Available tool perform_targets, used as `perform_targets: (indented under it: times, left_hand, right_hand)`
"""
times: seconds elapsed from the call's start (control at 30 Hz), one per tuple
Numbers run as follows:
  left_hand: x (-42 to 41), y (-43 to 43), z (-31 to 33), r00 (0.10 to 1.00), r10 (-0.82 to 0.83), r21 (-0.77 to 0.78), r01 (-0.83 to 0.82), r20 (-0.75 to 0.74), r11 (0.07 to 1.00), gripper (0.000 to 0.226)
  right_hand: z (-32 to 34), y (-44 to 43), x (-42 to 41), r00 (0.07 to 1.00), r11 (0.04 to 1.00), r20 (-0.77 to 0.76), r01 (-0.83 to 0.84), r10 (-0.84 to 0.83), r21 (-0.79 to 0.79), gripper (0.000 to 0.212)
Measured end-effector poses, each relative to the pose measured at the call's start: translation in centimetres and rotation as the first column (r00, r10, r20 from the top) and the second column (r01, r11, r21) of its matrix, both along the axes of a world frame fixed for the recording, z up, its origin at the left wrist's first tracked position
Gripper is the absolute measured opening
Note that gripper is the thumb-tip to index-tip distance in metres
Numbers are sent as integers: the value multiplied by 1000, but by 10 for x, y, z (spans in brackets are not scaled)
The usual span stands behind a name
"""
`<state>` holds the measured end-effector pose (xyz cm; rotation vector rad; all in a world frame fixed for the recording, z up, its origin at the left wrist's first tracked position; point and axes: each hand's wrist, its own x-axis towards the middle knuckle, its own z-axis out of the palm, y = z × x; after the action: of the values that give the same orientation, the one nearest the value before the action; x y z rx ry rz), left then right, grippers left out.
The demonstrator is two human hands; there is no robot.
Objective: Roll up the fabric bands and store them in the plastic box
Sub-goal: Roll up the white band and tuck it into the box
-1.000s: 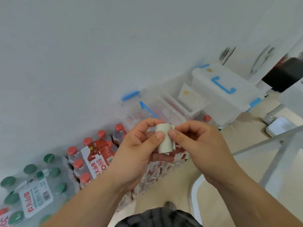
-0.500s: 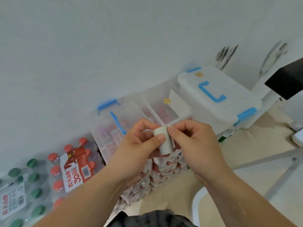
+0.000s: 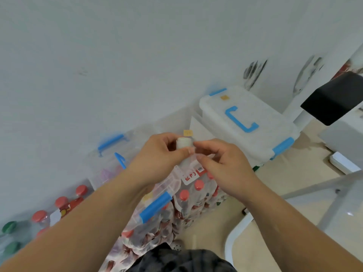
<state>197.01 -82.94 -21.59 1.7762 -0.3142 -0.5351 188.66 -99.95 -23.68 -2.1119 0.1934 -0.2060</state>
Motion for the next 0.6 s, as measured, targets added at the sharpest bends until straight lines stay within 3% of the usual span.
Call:
perform_targets:
  times: [0.1, 0.23, 0.4, 0.6]
  left_hand:
    - [28, 8, -10, 999, -9, 115, 5, 39, 993, 13]
    - [55, 18, -25, 997, -68, 171, 59, 44, 984, 10]
    - [66, 19, -40, 988, -152, 232, 146, 9, 962, 11]
    - [64, 15, -49, 983, -179, 193, 182, -35, 964, 12]
  right_hand:
    - [-18, -6, 22, 999, 948, -39, -17, 5, -318, 39]
    - [-34, -11, 40, 986, 803, -131, -159, 101, -574, 44]
    - [-37, -16, 51, 970, 715, -125, -239, 210, -657, 32]
    - [-34, -16, 58, 911, 555, -147, -355, 385, -752, 29]
